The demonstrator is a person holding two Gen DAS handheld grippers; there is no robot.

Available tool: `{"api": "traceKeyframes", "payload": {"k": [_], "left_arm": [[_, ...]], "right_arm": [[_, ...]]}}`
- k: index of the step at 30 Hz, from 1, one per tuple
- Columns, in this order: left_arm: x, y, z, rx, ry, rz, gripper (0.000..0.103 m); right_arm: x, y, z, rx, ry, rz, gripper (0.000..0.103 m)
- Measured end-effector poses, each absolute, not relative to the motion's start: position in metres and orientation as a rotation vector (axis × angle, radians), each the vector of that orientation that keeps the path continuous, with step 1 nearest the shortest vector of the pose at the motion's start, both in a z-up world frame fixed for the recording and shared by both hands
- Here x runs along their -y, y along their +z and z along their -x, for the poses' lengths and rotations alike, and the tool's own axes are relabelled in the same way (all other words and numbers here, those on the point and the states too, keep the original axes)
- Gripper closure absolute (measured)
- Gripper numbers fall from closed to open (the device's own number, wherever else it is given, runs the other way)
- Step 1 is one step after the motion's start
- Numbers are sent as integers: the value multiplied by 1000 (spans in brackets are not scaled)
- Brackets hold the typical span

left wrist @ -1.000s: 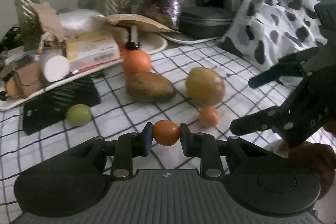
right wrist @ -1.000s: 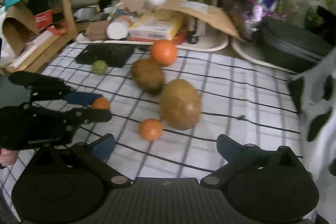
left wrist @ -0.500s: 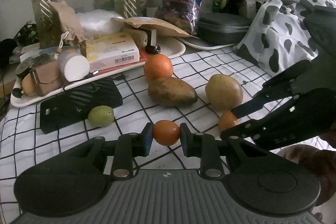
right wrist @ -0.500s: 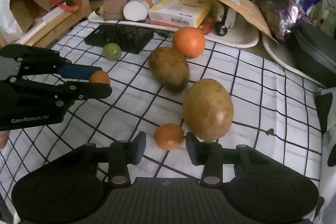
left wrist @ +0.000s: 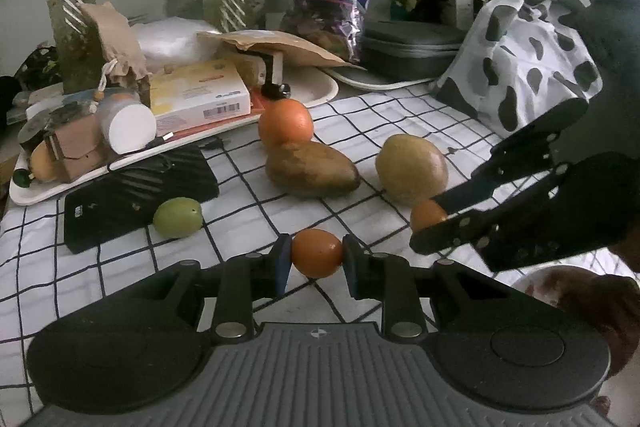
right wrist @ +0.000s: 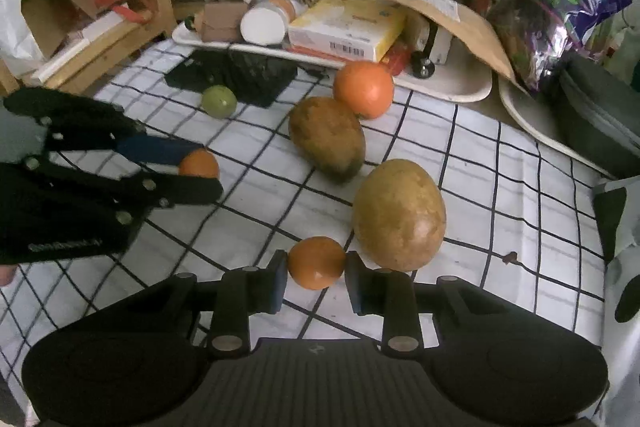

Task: Organize fruits
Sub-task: 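Grasp a second small orange tomato with the right tool while the left tool holds its tomato, then carry both tomatoes onto the floral plate and open both tools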

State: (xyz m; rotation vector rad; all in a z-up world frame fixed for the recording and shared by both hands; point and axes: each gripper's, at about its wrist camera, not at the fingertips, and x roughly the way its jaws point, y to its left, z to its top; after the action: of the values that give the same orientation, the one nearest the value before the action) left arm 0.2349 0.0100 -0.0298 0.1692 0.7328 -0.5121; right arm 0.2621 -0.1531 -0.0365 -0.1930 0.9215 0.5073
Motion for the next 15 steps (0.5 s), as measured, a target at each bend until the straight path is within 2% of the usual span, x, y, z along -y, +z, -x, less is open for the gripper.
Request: {"api": "traceKeyframes", "payload": {"k": [15], "left_arm": [[-15,-17,-186,-716,-541,-113,77]], "right_arm": [[167,-12,-204,-896,552,90,71]]}}
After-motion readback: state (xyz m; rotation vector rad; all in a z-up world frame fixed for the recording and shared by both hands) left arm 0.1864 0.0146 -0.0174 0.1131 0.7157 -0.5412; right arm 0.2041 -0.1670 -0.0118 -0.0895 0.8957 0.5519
